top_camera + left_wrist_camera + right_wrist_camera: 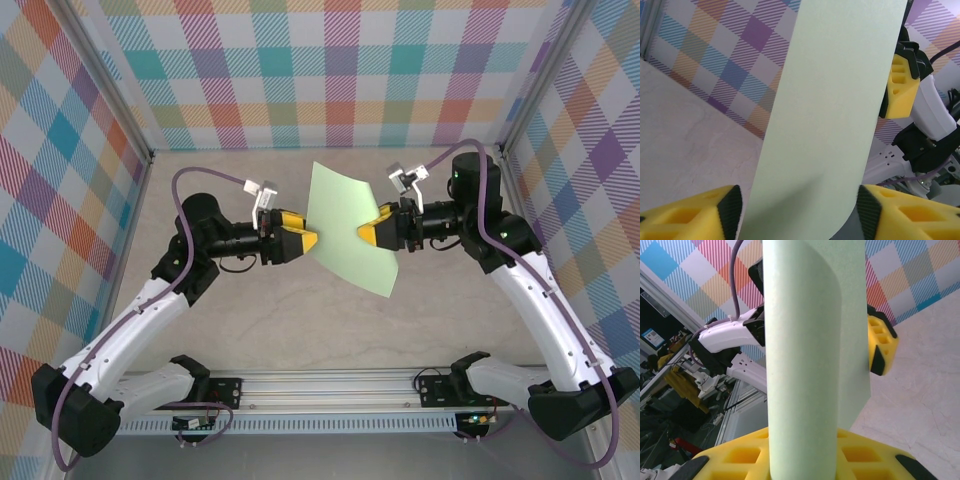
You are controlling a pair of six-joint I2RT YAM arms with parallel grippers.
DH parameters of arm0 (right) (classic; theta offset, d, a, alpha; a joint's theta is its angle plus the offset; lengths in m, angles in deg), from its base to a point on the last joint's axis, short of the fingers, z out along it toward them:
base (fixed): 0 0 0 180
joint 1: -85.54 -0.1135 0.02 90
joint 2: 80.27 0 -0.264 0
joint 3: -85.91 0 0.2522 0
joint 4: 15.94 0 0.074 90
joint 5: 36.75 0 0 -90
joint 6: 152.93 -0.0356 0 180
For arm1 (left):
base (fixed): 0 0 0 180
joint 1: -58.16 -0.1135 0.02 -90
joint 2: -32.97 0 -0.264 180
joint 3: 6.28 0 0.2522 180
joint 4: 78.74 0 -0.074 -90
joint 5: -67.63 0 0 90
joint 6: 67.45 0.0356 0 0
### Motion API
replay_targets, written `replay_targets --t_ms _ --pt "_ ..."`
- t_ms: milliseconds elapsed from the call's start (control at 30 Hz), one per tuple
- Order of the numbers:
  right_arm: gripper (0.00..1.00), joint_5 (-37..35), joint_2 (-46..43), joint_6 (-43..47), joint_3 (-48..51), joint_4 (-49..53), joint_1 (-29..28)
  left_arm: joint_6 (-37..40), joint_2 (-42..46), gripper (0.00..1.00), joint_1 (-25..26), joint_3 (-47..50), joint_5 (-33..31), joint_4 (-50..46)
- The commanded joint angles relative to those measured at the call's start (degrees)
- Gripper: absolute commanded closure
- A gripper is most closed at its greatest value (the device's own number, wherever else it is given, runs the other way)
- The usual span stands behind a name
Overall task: Fold a paper plane with a square sheet of paper (fold left side to right side)
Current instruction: Place a square sheet of paper at the center of the table.
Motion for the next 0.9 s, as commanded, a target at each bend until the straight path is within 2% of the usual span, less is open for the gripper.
replay_targets --t_ms 0,167,267,300,400,433,533,633,700,867 --pt "0.74 -1.8 -0.6 3.7 -0.5 2.7 -0.4 1.0 1.5 0.52 0.6 -0.6 0.8 -0.3" --pt "0.72 -5.1 -0.5 4.4 -0.3 4.2 -0.3 1.3 3.0 0.77 0.6 1.2 -0.9 -1.2" --pt "0.68 -8.2 -0.4 4.6 0.1 5.2 -0.3 1.3 3.5 0.86 0.6 2.4 -2.5 -2.1" --pt "0.65 -9.5 -0.4 4.6 0.2 5.6 -0.3 1.2 3.6 0.87 0.6 2.9 -3.1 -2.5" --pt "0.48 -17.6 -0.1 4.3 0.5 7.8 -0.3 0.4 3.4 0.92 0.6 4.7 -6.2 -4.4" --pt "0.38 -22.1 0.0 3.9 0.6 9.0 -0.2 -0.2 3.2 0.93 0.6 5.5 -7.6 -4.9" --pt "0.20 -34.4 0.8 2.5 0.9 12.7 -0.1 -1.7 1.7 0.98 0.6 8.1 -12.6 -6.8" --pt "0.07 -44.2 1.7 1.0 1.8 15.0 -0.1 -3.1 -0.9 1.00 0.6 10.1 -18.3 -9.4" --pt "0.00 -48.1 2.2 -0.1 2.9 15.6 -0.1 -4.3 -3.3 1.00 0.5 10.9 -22.2 -10.1" --pt "0.00 -51.3 4.5 -3.6 6.1 15.1 -0.1 -7.9 -13.7 1.00 0.3 10.5 -30.0 -11.5"
